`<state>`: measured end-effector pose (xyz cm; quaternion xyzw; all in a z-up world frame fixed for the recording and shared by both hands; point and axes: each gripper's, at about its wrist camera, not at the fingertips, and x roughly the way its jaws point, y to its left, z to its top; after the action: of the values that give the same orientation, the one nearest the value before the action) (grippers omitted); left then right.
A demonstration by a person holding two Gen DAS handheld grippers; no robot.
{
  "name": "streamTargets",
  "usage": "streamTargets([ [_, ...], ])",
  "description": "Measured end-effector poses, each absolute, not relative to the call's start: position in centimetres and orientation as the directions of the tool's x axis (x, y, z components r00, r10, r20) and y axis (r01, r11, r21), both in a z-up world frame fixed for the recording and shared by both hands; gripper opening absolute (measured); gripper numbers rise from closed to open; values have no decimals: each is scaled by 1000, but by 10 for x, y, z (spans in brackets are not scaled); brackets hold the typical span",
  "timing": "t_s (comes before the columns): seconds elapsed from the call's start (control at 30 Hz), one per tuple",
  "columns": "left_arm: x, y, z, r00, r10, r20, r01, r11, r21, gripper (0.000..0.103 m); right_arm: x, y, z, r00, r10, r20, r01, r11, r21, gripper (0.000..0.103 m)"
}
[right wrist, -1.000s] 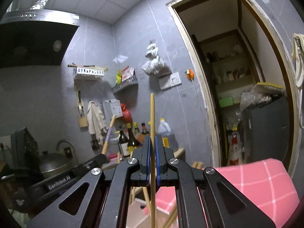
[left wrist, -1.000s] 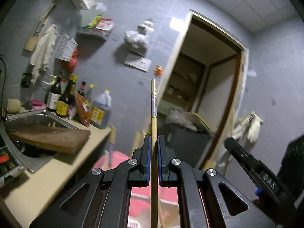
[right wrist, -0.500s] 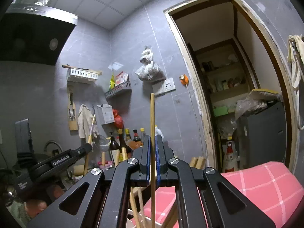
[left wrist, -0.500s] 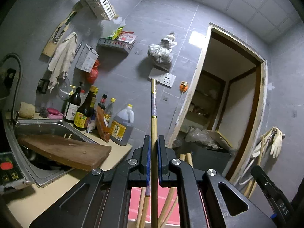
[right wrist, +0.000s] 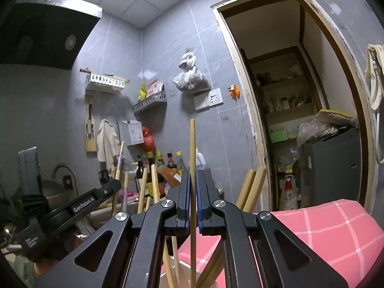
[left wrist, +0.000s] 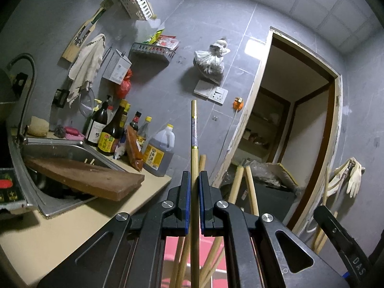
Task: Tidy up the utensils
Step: 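Lift both held chopsticks upright and carry them over the white caddy, then open both tools to drop the chopsticks into the white caddy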
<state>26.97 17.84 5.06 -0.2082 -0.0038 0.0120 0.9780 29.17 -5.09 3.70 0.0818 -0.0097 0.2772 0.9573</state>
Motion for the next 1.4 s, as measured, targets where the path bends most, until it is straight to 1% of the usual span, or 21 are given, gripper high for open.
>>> streamTargets([
  [0.2,261,160,43,1000,14,1,-13,940,-341,5,291,-48,31,850,526,42,-526,839,139,3],
  [0.43,258,148,32,999,8,-40,-20,953,-302,5,289,-47,26,854,520,17,-518,845,131,3],
  [0.6,257,145,27,998,-3,-70,-18,956,-293,5,287,-48,24,856,517,3,-513,849,126,3],
  [0.83,255,144,21,989,-45,-141,1,954,-299,5,284,-48,21,855,518,-18,-512,850,121,4],
  [1.03,249,141,19,983,-69,-168,15,954,-300,8,280,-49,18,855,517,-35,-510,853,114,5],
  [1.07,249,141,19,983,-71,-171,17,954,-301,9,279,-50,19,856,516,-36,-509,853,112,5],
  [1.13,247,140,19,981,-78,-177,21,952,-304,16,276,-51,19,857,514,-34,-508,854,109,5],
  [1.17,245,141,19,981,-80,-178,21,951,-309,21,275,-52,19,858,512,-34,-506,856,107,6],
  [1.2,244,140,19,981,-80,-178,21,950,-313,25,273,-53,19,860,510,-33,-504,857,107,7],
  [1.27,241,141,20,980,-83,-180,21,947,-320,25,270,-56,20,863,504,-29,-498,860,108,8],
  [1.3,240,141,21,980,-84,-181,22,947,-320,25,269,-58,21,866,499,-27,-494,863,108,10],
  [1.33,238,140,22,980,-84,-182,22,947,-320,25,268,-59,21,868,496,-25,-491,864,109,15],
  [1.4,235,139,24,979,-86,-184,23,947,-320,30,264,-63,22,871,491,-17,-486,866,114,23],
])
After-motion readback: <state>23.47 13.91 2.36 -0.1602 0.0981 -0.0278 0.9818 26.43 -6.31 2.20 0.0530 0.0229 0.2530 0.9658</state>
